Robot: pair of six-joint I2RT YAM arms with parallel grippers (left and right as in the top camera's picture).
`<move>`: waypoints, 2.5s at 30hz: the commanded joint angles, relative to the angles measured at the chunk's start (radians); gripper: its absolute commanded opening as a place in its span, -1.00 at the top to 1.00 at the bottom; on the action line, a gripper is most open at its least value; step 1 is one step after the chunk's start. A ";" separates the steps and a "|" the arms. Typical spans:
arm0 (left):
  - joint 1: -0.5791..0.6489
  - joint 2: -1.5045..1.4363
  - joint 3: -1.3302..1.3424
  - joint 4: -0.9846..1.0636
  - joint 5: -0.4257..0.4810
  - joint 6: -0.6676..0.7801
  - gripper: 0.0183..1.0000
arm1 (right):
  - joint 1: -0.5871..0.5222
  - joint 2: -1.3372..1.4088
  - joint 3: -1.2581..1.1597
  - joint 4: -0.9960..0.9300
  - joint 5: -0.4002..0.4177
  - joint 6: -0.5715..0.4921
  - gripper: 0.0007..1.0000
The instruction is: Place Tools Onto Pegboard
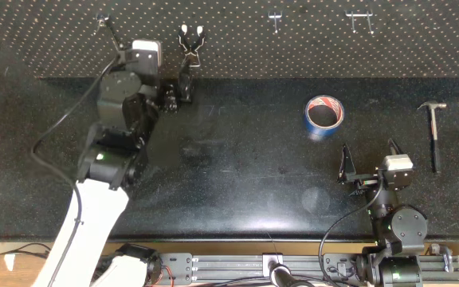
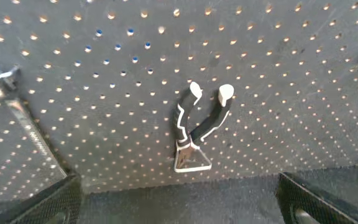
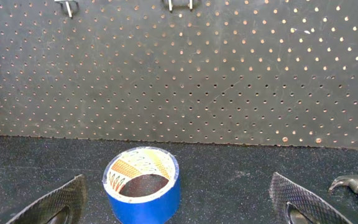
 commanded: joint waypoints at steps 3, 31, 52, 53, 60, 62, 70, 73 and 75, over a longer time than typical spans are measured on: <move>0.158 -0.316 -0.236 -0.018 0.156 0.002 -0.99 | -0.004 -0.006 -0.004 -0.003 -0.003 -0.014 -0.92; 0.242 -1.163 -0.933 0.104 0.105 0.005 -0.99 | -0.004 -0.006 -0.004 -0.003 -0.003 -0.014 -0.92; 0.241 -1.162 -0.933 0.104 0.105 0.005 -0.99 | -0.004 -0.006 -0.004 -0.003 0.001 -0.014 -0.92; 0.241 -1.162 -0.933 0.104 0.105 0.005 -0.99 | -0.004 -0.005 -0.004 -0.004 0.002 -0.014 -0.92; 0.241 -1.162 -0.933 0.104 0.105 0.005 -0.99 | -0.019 0.181 0.168 0.034 0.054 -0.044 -0.92; 0.241 -1.162 -0.933 0.104 0.105 0.005 -1.00 | -0.044 0.376 0.225 0.317 -0.001 -0.051 -0.93; 0.241 -1.162 -0.933 0.104 0.105 0.005 -0.99 | -0.028 0.653 0.562 0.026 -0.082 -0.048 -0.92; 0.241 -1.162 -0.933 0.104 0.105 0.005 -0.99 | 0.016 0.769 0.697 -0.263 -0.004 -0.048 -0.92; 0.241 -1.162 -0.933 0.104 0.105 0.005 -0.99 | 0.066 0.865 0.768 -0.390 0.055 -0.048 -0.92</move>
